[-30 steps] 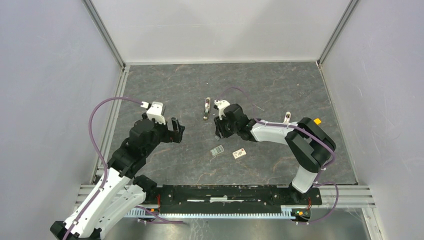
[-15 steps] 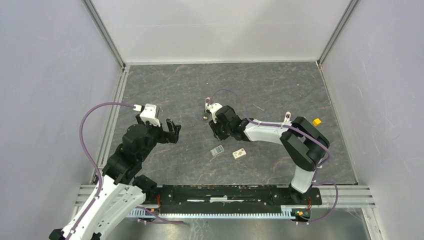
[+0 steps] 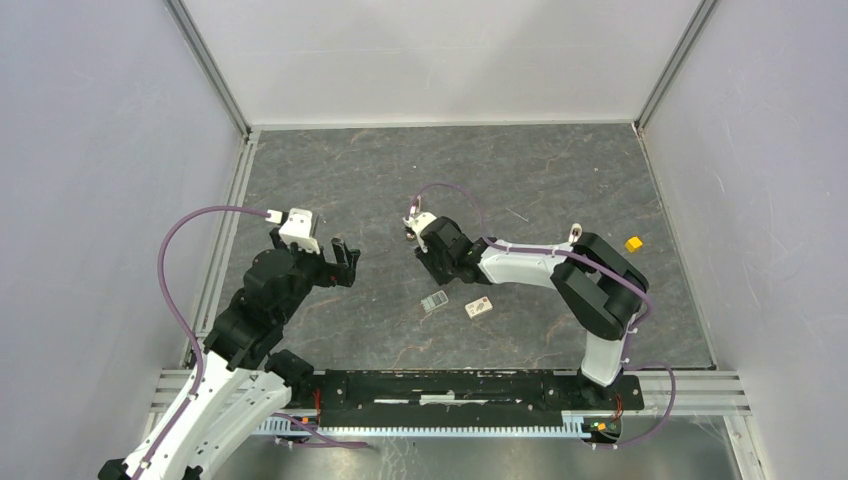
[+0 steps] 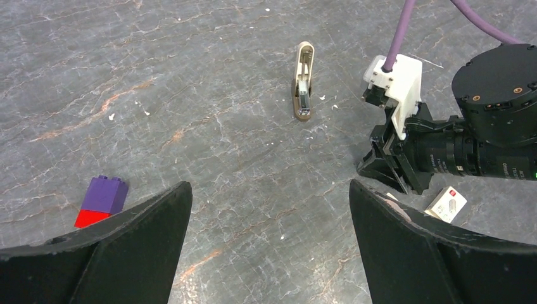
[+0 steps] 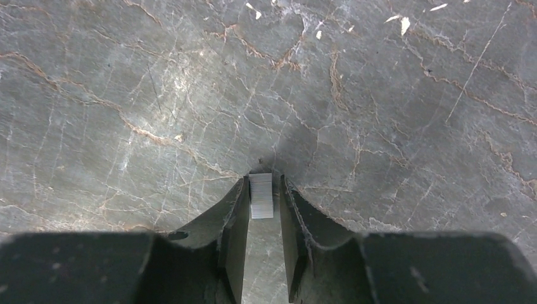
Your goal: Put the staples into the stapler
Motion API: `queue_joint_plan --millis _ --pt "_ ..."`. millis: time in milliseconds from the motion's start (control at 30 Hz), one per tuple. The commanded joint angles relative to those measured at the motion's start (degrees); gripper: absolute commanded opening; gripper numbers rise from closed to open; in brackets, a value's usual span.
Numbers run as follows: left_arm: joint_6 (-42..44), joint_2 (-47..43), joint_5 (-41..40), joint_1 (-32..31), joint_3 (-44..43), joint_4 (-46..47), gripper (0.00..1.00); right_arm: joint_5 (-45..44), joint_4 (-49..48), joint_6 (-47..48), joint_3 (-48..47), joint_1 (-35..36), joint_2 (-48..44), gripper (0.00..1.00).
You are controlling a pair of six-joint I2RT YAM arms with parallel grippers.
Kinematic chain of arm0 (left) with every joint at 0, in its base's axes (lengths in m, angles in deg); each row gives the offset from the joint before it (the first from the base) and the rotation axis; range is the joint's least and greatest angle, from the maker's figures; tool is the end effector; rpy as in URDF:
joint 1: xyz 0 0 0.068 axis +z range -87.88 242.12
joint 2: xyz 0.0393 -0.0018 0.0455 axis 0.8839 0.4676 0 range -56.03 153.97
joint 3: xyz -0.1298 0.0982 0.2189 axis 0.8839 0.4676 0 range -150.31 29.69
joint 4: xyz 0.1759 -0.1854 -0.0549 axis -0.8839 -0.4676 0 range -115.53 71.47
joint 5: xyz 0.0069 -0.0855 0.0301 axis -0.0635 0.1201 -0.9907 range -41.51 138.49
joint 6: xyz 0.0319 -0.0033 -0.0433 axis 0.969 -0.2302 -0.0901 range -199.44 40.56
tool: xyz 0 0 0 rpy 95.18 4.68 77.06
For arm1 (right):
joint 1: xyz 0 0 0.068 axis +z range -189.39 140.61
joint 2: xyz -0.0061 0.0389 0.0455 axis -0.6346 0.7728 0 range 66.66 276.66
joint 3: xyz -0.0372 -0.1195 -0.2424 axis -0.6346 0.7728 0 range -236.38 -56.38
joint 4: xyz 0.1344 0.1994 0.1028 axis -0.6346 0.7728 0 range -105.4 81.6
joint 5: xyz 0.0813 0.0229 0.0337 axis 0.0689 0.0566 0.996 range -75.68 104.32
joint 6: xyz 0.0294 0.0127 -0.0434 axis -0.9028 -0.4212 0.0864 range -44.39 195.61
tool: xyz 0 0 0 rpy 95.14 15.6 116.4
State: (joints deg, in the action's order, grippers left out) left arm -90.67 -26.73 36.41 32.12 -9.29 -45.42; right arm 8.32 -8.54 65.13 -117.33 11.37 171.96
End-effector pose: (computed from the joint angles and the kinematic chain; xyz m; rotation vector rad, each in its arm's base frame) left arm 0.1120 -0.0561 0.3109 0.1609 1.8683 -0.2999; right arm 0.2403 0.2885 0.1544 -0.8134 2.3510 0.3339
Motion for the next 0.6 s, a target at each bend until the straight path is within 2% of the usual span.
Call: queue_joint_plan --millis 0,133,367,567 --pt "2.4 -0.4 -1.5 0.2 0.1 2.2 1.00 -2.8 2.1 0.6 -1.5 0.6 0.0 0.30" --pt "2.5 -0.3 -1.6 0.2 0.2 2.3 1.00 -1.9 0.7 0.3 0.4 0.6 -0.7 0.24" --pt "2.5 -0.2 -1.5 0.1 0.3 2.1 1.00 -2.2 -0.7 -0.3 2.1 -0.1 -2.9 0.22" --pt "2.1 0.0 0.0 0.2 0.2 1.8 1.00 -1.5 -1.0 0.0 5.7 -5.1 -7.5 0.21"
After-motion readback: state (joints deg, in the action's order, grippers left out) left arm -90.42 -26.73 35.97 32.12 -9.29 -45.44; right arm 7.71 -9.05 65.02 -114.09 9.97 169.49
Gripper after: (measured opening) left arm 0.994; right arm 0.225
